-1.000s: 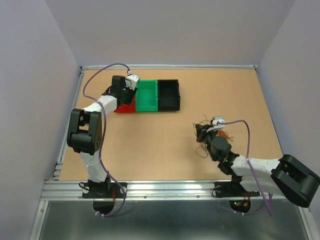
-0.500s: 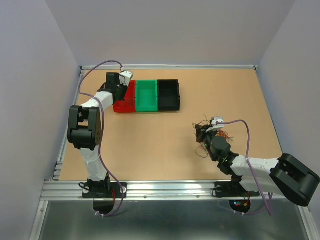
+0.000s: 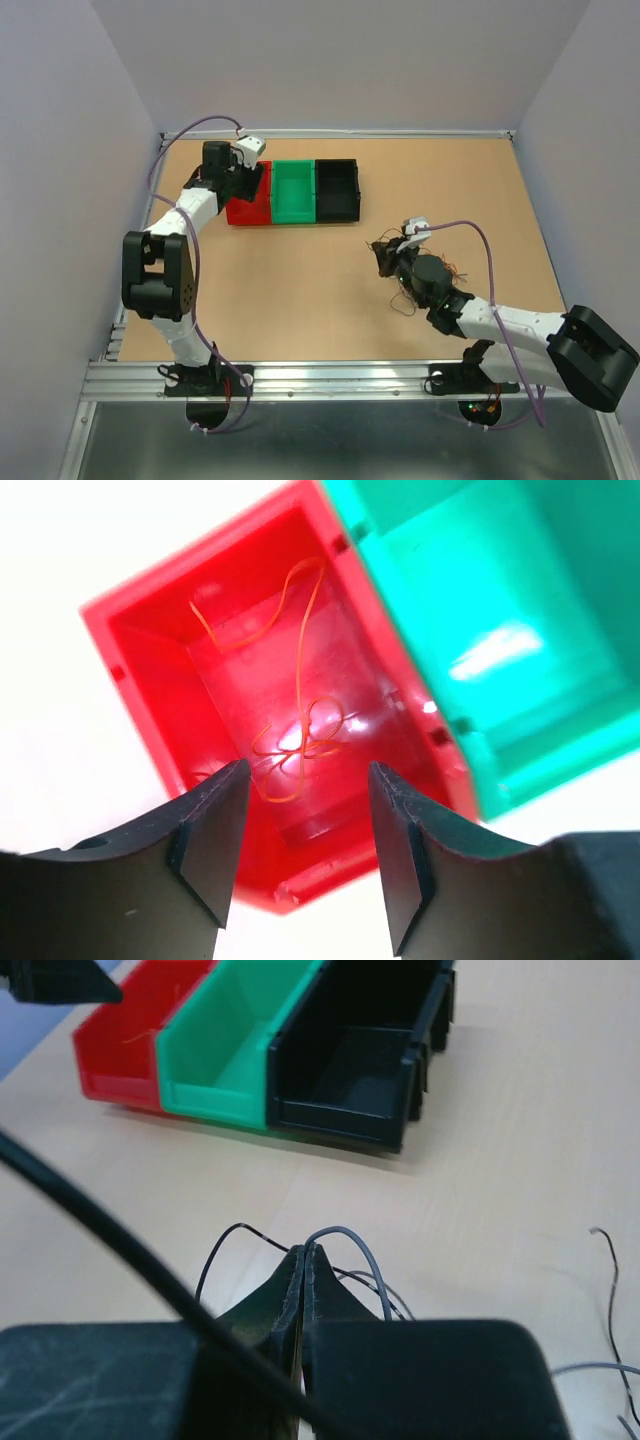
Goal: Untangle the cables
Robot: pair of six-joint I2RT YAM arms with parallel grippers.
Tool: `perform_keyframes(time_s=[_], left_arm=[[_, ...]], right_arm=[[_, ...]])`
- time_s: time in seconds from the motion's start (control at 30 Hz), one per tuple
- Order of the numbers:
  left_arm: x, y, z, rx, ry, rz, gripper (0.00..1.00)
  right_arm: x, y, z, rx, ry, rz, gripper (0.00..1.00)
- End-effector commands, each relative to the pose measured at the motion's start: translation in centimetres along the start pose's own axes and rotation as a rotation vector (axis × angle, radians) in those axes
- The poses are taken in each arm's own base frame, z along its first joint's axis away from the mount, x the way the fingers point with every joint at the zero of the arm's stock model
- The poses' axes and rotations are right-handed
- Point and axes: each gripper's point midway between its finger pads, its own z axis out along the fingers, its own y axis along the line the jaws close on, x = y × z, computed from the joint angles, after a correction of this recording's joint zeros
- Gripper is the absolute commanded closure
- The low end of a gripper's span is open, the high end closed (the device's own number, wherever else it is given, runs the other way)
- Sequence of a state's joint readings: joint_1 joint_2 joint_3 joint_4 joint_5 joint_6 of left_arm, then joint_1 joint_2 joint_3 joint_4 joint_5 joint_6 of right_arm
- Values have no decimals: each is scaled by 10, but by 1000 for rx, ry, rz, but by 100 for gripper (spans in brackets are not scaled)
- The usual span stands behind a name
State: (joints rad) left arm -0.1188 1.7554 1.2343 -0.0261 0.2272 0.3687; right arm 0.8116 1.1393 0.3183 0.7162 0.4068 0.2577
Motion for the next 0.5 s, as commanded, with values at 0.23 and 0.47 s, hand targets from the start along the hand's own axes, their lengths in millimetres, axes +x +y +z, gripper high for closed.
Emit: perform_keyframes(time_s=[0.23,0.47], left_arm=[[-137,-101,-150,243,-482,261,27],[-167,-191,-220,606,-881,403,23]], right_arm=[[-80,75,11,-265,-14,-17,99],[-129,93,22,-264,-29,-35,98]])
